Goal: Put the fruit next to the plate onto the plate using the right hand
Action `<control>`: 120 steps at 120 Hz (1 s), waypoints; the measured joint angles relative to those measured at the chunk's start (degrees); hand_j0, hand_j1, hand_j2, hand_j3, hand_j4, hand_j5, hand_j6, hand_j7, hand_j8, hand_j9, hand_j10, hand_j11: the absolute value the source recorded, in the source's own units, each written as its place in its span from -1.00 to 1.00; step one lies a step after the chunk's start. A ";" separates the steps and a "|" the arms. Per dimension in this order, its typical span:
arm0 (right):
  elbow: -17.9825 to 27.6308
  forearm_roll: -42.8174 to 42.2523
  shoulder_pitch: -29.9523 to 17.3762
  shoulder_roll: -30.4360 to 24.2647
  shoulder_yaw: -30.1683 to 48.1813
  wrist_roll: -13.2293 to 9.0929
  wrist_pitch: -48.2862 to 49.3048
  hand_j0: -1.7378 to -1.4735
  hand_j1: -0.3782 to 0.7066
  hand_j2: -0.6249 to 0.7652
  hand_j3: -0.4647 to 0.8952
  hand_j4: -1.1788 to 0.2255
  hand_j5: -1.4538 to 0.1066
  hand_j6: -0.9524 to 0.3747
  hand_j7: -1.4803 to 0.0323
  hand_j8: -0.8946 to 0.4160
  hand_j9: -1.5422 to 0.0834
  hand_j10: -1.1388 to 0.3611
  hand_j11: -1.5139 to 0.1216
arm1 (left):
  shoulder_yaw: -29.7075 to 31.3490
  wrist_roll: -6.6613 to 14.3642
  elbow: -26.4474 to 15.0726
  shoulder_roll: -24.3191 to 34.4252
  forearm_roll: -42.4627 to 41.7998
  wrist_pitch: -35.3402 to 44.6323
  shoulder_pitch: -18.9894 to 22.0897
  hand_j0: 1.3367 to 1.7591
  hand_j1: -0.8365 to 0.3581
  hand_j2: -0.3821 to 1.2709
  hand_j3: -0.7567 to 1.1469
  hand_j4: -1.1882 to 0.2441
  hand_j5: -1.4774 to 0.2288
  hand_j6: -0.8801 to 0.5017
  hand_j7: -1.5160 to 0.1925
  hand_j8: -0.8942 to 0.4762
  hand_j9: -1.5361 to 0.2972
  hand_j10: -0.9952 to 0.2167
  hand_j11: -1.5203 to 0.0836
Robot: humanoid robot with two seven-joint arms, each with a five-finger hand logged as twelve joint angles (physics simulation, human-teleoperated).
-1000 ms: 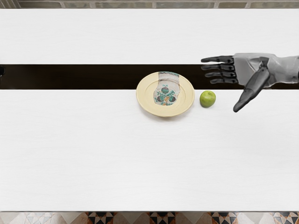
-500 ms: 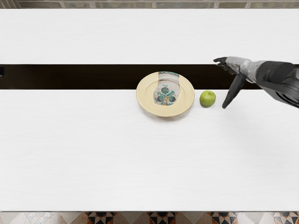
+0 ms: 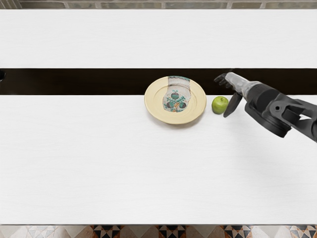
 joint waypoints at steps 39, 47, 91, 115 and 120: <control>-1.62 -0.20 -1.29 2.15 0.00 0.05 -3.75 -0.40 -0.23 -0.19 -0.32 0.21 0.32 -0.06 0.40 -0.14 0.38 0.08 0.33 | 0.00 -0.01 0.01 0.00 0.00 0.00 0.00 0.52 0.52 -0.48 -0.21 0.33 0.38 -0.06 0.42 -0.04 0.34 0.26 0.52; -1.90 -0.17 -1.39 2.39 0.00 0.05 -4.79 -0.40 -0.21 -0.19 -0.32 0.20 0.31 -0.07 0.39 -0.15 0.37 0.07 0.32 | 0.00 -0.02 0.01 0.00 0.00 0.00 0.00 0.52 0.52 -0.48 -0.21 0.33 0.38 -0.06 0.42 -0.04 0.34 0.26 0.52; -5.49 -0.15 -2.75 4.72 -0.07 1.24 -6.05 -0.40 -0.19 -0.20 -0.32 0.19 0.29 -0.09 0.37 -0.16 0.35 0.06 0.30 | 0.00 -0.01 0.01 0.00 0.00 0.00 0.00 0.52 0.52 -0.48 -0.21 0.33 0.38 -0.06 0.42 -0.04 0.34 0.26 0.52; -5.79 -0.08 -3.80 4.88 -0.06 1.93 -6.05 -0.40 -0.16 -0.20 -0.32 0.17 0.27 -0.10 0.35 -0.18 0.33 0.04 0.29 | 0.00 0.00 0.00 0.00 0.00 0.00 0.00 0.52 0.52 -0.48 -0.21 0.33 0.38 -0.06 0.42 -0.04 0.34 0.26 0.52; -5.81 0.09 -3.85 4.90 -0.02 1.98 -6.05 -0.40 -0.15 -0.20 -0.32 0.16 0.26 -0.12 0.33 -0.19 0.32 0.03 0.27 | 0.00 0.00 0.01 0.00 0.00 0.00 0.00 0.52 0.52 -0.48 -0.21 0.33 0.38 -0.06 0.42 -0.04 0.34 0.26 0.52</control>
